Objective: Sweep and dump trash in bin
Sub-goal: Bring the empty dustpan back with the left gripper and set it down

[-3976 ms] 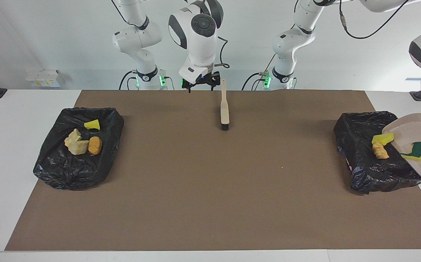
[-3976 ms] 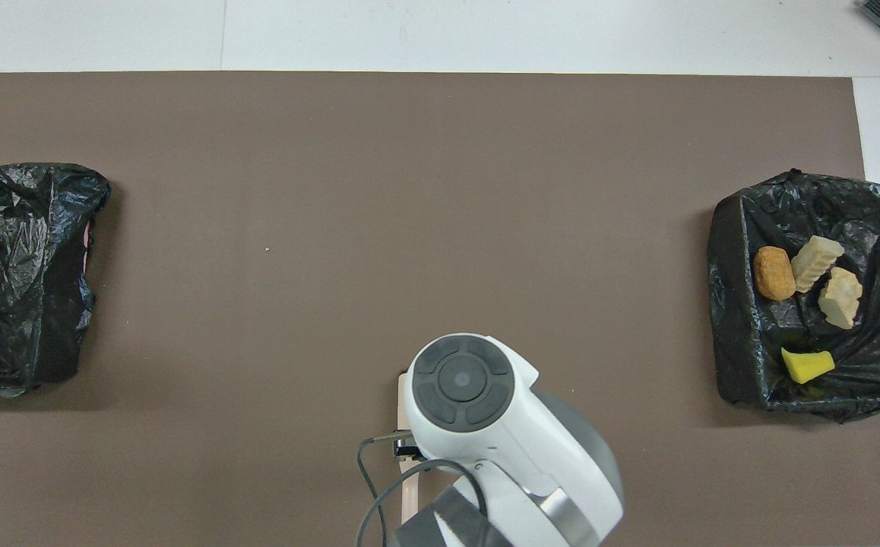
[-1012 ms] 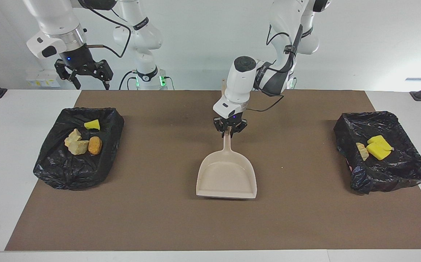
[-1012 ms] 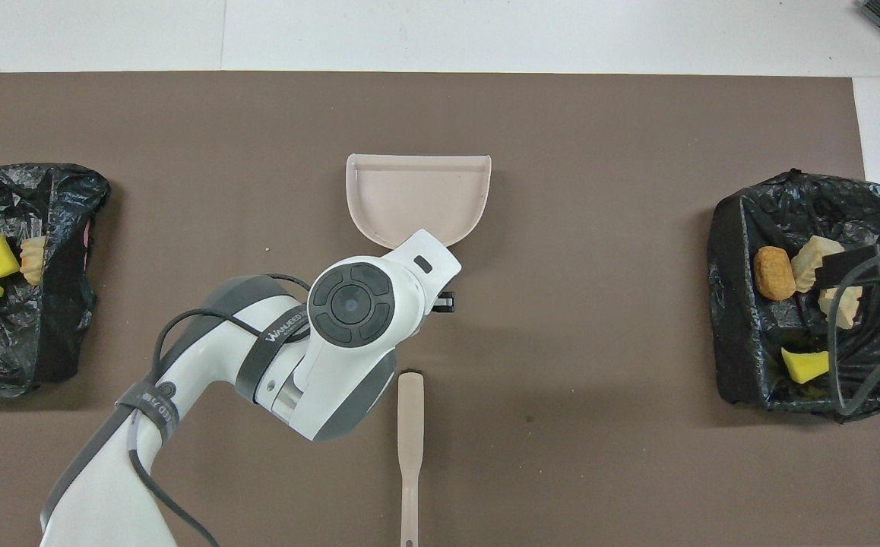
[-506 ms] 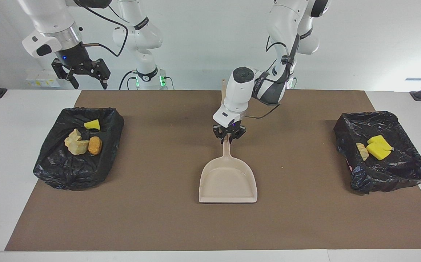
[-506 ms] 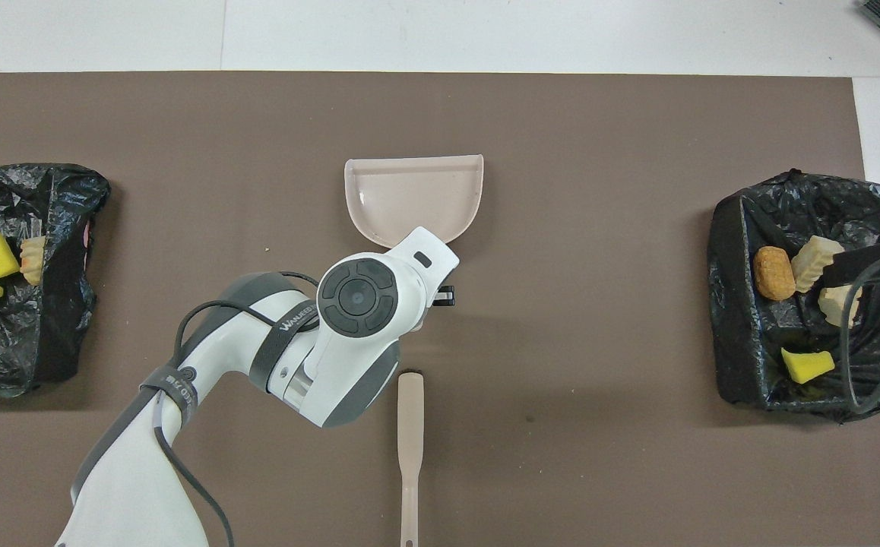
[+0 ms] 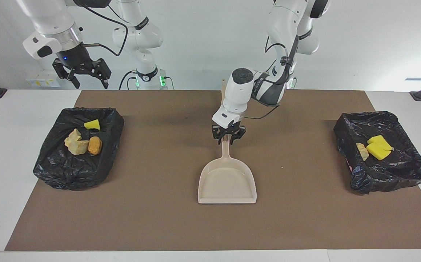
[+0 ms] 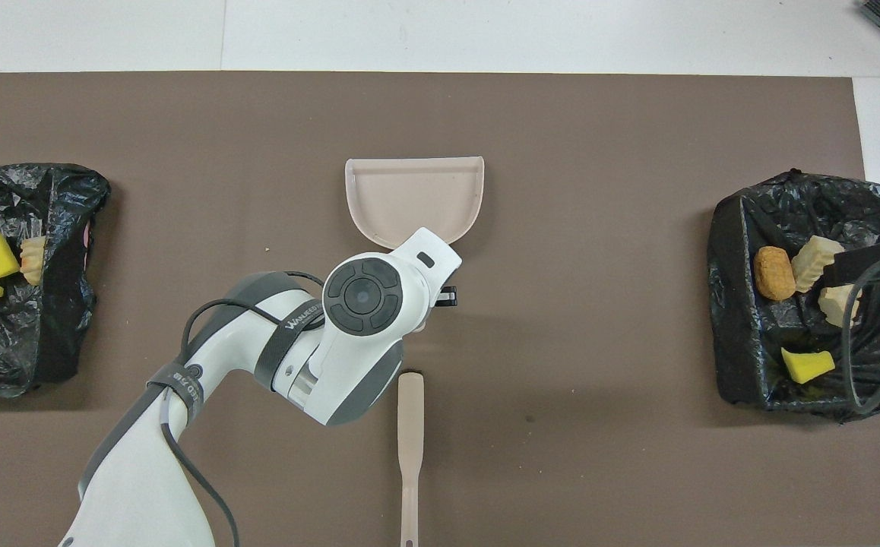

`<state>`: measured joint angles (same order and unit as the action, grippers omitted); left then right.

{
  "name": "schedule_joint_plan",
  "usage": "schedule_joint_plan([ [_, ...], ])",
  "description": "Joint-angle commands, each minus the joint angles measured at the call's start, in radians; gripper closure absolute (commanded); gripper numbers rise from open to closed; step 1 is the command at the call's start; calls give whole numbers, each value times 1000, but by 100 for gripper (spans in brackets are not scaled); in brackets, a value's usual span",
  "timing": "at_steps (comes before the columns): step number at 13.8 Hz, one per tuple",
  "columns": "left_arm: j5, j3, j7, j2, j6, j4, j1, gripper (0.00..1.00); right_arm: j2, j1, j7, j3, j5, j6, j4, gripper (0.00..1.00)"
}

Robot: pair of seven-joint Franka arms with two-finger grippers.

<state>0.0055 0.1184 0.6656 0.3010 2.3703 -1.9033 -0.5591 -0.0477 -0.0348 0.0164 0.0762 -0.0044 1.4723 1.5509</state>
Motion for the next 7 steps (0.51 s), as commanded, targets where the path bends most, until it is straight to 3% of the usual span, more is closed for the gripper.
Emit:
schedule_joint_plan([
  [1, -12, -25, -11, -46, -34, 10, 16, 0, 23, -13, -30, 4, 18, 15, -38, 0],
  [4, -4, -25, -87, -95, -140, 17, 97, 0, 19, -14, -32, 2, 20, 20, -28, 0],
  [7, -4, -25, -222, -201, -262, 15, 194, 0, 8, -16, -50, 2, 20, 28, -11, 0],
])
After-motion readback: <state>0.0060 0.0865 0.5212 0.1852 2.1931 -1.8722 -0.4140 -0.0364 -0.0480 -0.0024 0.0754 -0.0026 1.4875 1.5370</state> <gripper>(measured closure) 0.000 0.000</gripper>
